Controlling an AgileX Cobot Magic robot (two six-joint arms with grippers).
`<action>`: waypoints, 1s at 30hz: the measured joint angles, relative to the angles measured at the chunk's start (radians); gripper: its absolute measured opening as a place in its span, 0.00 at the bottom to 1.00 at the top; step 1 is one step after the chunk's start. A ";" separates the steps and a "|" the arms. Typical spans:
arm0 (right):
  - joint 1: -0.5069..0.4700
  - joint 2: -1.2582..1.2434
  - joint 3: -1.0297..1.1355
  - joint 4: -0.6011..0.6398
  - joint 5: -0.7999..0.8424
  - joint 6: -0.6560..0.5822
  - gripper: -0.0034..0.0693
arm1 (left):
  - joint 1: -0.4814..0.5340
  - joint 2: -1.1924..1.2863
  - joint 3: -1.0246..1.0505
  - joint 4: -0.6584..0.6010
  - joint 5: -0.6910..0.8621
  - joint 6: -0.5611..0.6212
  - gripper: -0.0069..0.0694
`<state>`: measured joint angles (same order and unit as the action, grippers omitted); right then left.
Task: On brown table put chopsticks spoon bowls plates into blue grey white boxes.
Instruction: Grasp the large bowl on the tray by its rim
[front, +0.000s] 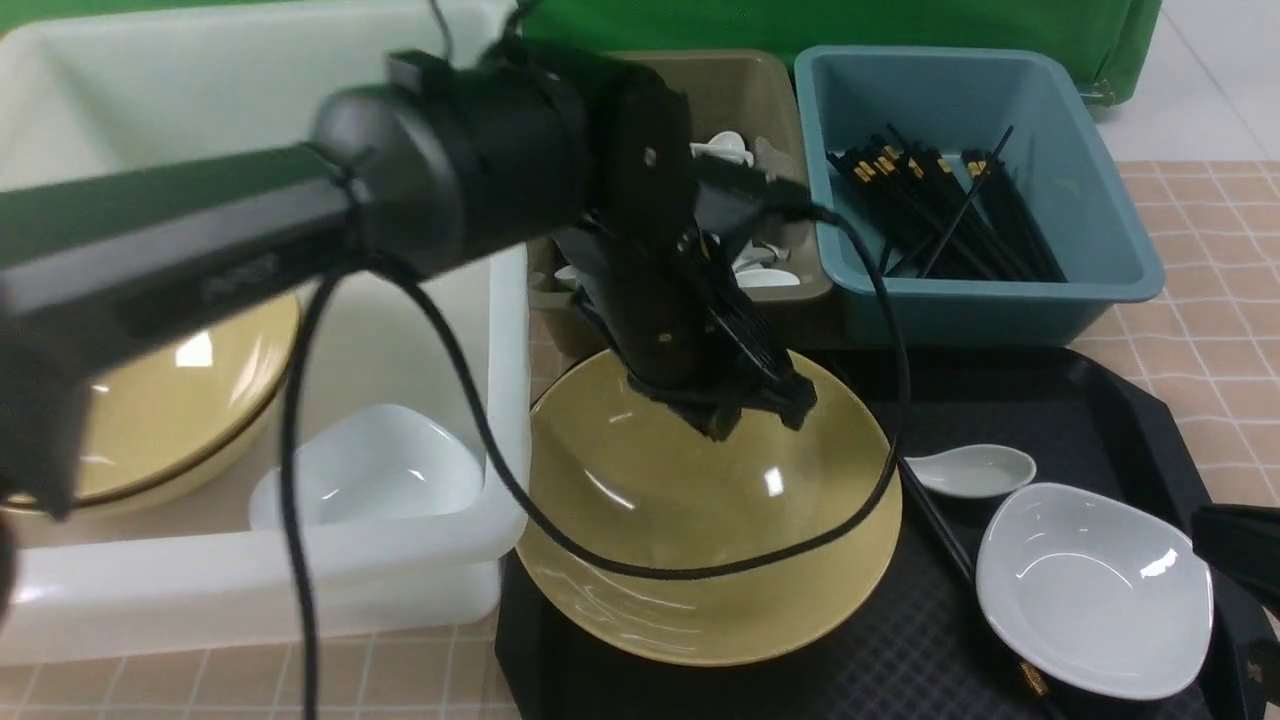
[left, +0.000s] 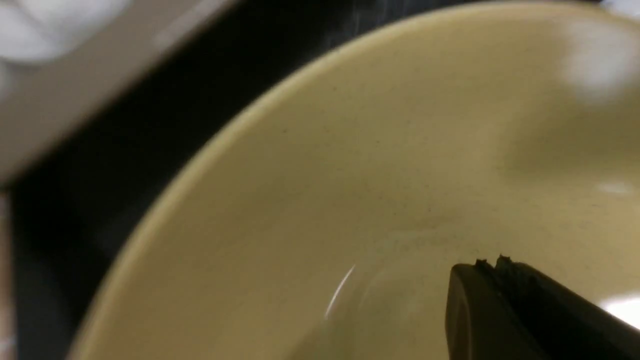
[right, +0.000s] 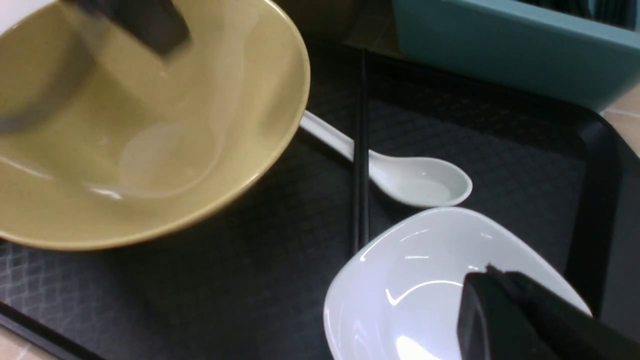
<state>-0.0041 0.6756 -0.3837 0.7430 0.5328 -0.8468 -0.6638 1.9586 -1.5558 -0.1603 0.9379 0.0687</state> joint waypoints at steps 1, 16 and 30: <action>0.000 0.000 0.000 0.000 0.000 0.000 0.10 | -0.001 0.006 -0.003 -0.005 0.001 0.002 0.10; 0.000 0.000 0.000 0.007 -0.017 0.000 0.10 | -0.162 0.119 -0.244 -0.248 0.161 0.263 0.10; 0.000 0.000 0.000 0.007 -0.019 0.000 0.11 | 0.002 0.141 -0.443 0.169 0.297 0.094 0.49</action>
<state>-0.0041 0.6756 -0.3837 0.7505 0.5141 -0.8468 -0.6616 2.0994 -1.9983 0.0090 1.2354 0.1628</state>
